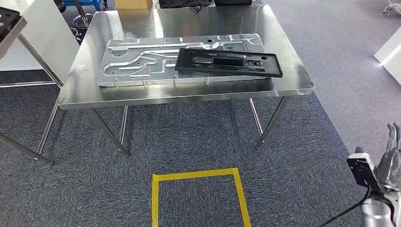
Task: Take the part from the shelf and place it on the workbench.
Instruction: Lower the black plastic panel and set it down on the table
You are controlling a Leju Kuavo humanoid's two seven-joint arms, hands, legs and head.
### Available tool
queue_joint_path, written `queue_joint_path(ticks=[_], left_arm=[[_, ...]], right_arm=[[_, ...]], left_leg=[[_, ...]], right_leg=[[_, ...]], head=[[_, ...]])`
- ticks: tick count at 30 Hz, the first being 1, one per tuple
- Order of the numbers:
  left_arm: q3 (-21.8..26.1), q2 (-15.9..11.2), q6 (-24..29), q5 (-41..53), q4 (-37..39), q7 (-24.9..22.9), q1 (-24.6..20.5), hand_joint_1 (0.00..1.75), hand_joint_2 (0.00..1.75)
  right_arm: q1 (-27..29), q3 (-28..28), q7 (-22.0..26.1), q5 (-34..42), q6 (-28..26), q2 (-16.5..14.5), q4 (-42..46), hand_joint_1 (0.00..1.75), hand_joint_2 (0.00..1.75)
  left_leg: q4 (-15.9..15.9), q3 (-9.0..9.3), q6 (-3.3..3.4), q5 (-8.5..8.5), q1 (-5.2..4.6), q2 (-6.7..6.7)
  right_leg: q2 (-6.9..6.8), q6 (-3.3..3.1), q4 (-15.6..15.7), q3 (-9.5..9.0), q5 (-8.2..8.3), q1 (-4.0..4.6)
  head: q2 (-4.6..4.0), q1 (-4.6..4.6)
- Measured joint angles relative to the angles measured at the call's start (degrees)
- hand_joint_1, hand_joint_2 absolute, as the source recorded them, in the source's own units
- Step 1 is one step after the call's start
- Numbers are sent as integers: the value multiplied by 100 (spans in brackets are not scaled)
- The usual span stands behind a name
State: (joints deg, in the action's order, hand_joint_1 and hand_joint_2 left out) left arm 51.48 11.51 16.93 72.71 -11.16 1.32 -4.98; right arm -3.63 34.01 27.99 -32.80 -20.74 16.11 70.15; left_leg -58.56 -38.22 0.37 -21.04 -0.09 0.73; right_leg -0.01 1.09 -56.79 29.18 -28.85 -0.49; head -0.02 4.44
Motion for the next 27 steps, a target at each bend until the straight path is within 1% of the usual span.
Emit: queue_joint_path(ticks=[1, 2, 3, 4, 5, 6, 7, 8, 9, 10, 11, 12, 13, 14, 15, 16, 17, 18, 19, 20, 21, 22, 23, 24, 25, 26, 27], left_arm=[[-2, 3, -6, 38, 1, -11, -7, 0, 0], [-5, 6, -17, 74, 1, -20, -15, 0, 0], [-10, 8, -32, 114, 1, -28, -24, 0, 0], [-16, 9, -48, 145, 1, -39, -30, 0, 0], [-20, 10, -64, 173, 1, -49, -32, 0, 0], [-23, 11, -76, 195, 1, -58, -34, 0, 0], [-24, 11, -84, 206, 1, -64, -36, 0, 0], [-25, 11, -88, 213, 1, -67, -40, 0, 0], [-25, 9, -87, 215, 1, -69, -48, 0, 0], [-25, 6, -85, 214, -2, -72, -60, 0, 0], [-25, 3, -81, 211, -4, -74, -74, 0, 0], [-25, 1, -76, 201, -6, -76, -86, 0, 0], [-25, 1, -67, 189, -8, -79, -93, 0, 0], [-24, 5, -55, 176, -6, -84, -91, 0, 0], [-23, 11, -36, 166, -5, -93, -87, 0, 0], [-21, 17, -18, 164, -4, -105, -84, 0, 0], [-20, 23, -4, 168, -3, -121, -80, 0, 0], [-19, 27, 4, 177, -3, -141, -80, 0, 0], [-18, 32, 5, 190, -3, -165, -73, 0, 0], [-19, 37, 4, 204, -3, -190, -63, 0, 0], [-19, 42, -1, 217, -3, -216, -52, 0, 0], [-19, 44, -8, 224, -3, -236, -43, 0, 0], [-19, 45, -17, 229, -3, -250, -37, 0, 0], [-19, 45, -28, 230, -3, -258, -33, 0, 0], [-18, 40, -36, 230, -5, -261, -33, 0, 0], [-18, 36, -40, 231, -8, -258, -30, 0, 0], [-18, 31, -42, 233, -12, -250, -27, 0, 0]], right_arm=[[-23, 213, 78, 422, 416, -145, -317, 0, 0], [-48, 434, 101, 756, 761, -260, -698, 0, 0], [-75, 662, 91, 995, 1020, -362, -1145, 0, 0], [-96, 871, 61, 1133, 1185, -448, -1614, 0, 0], [-104, 1054, -45, 1165, 1290, -542, -2139, 0, 0], [-107, 1187, -247, 1116, 1358, -635, -2654, 0, 0], [-99, 1273, -548, 1024, 1421, -740, -3125, 0, 0], [-83, 1332, -941, 925, 1475, -875, -3569, 0, 0], [-66, 1365, -1350, 856, 1504, -1031, -3914, 0, 0], [-53, 1395, -1753, 816, 1513, -1212, -4214, 0, 0], [-45, 1429, -2124, 805, 1510, -1398, -4477, 0, 0], [-43, 1468, -2434, 810, 1504, -1570, -4693, 0, 0], [-43, 1509, -2697, 818, 1502, -1732, -4878, 0, 0], [-42, 1549, -2905, 825, 1506, -1867, -5027, 0, 0], [-46, 1583, -3079, 819, 1521, -2000, -5162, 0, 0], [-49, 1607, -3217, 787, 1535, -2111, -5275, 0, 0], [-51, 1622, -3316, 729, 1542, -2206, -5372, 0, 0], [-55, 1623, -3385, 653, 1534, -2286, -5449, 0, 0], [-58, 1620, -3422, 577, 1510, -2338, -5503, 0, 0], [-62, 1615, -3440, 511, 1471, -2385, -5551, 0, 0], [-65, 1607, -3449, 457, 1424, -2410, -5584, 0, 0], [-67, 1599, -3445, 418, 1388, -2425, -5612, 0, 0], [-70, 1591, -3429, 388, 1362, -2431, -5633, 0, 0], [-77, 1585, -3399, 367, 1357, -2431, -5645, 0, 0], [-92, 1582, -3358, 357, 1372, -2431, -5654, 0, 0], [-111, 1579, -3308, 351, 1398, -2428, -5661, 0, 0], [-128, 1578, -3244, 353, 1435, -2423, -5668, 0, 0]], left_leg=[[-127, -52, -7, -147, 6, -5], [-377, -132, -2, -392, 9, -9], [-737, -226, 9, -689, 6, -12], [-1139, -313, 14, -951, 1, -13], [-1483, -359, 15, -1111, -4, -13], [-1668, -328, 15, -1139, -12, -14], [-1643, -196, 19, -1052, -20, -14], [-1403, 43, 36, -908, -34, -14], [-994, 366, 76, -799, -56, -13], [-502, 713, 125, -772, -79, -18], [-74, 993, 157, -802, -101, -24], [216, 1168, 179, -849, -123, -29], [370, 1241, 186, -866, -139, -35], [443, 1240, 187, -809, -141, -42], [496, 1233, 206, -720, -134, -56], [556, 1209, 231, -628, -119, -73], [606, 1161, 246, -534, -99, -89], [613, 1094, 250, -459, -90, -100], [603, 997, 248, -394, -87, -104], [574, 892, 230, -333, -82, -113], [532, 776, 209, -276, -72, -123], [473, 646, 184, -223, -53, -133], [397, 505, 150, -177, -26, -139], [308, 368, 111, -138, 2, -140], [208, 236, 73, -106, 20, -135], [118, 136, 31, -77, 29, -132], [52, 75, -9, -44, 30, -129]], right_leg=[[-5, -53, 8, 37, 48, 4], [-17, -101, 18, 79, 97, 12], [-33, -134, 15, 130, 143, 33], [-47, -162, 13, 186, 189, 53], [-60, -183, 9, 252, 237, 74], [-66, -197, 2, 321, 286, 91], [-67, -207, -6, 394, 333, 107], [-62, -215, -14, 465, 381, 121], [-52, -222, -22, 523, 428, 125], [-42, -219, -26, 567, 474, 132], [-34, -207, -25, 595, 522, 125], [-30, -187, -17, 608, 568, 106], [-30, -159, -1, 615, 617, 86], [-25, -133, 25, 617, 662, 73], [-17, -111, 26, 629, 646, 67], [-8, -89, -45, 660, 522, 66], [0, -64, -219, 716, 293, 62], [1, -38, -507, 794, -17, 39], [2, -8, -877, 875, -312, 15], [0, 26, -1241, 932, -484, -15], [-1, 61, -1511, 937, -505, -41], [-1, 100, -1623, 867, -385, -67], [-2, 143, -1534, 701, -192, -95], [-1, 189, -1254, 443, -47, -126], [2, 233, -839, 129, -39, -143], [13, 219, -445, -146, -130, -142], [21, 184, -157, -324, -255, -133]], head=[[0, -1], [0, -1], [0, -1], [0, -1], [0, 0], [0, 0], [0, 0], [0, 0], [0, 0], [0, 0], [0, 0], [0, 0], [0, 0], [0, 0], [0, 0], [0, -1], [0, -1], [0, -1], [0, -1], [0, -1], [0, -1], [0, 0], [0, 0], [0, 0], [0, -1], [0, 0], [0, 0]])
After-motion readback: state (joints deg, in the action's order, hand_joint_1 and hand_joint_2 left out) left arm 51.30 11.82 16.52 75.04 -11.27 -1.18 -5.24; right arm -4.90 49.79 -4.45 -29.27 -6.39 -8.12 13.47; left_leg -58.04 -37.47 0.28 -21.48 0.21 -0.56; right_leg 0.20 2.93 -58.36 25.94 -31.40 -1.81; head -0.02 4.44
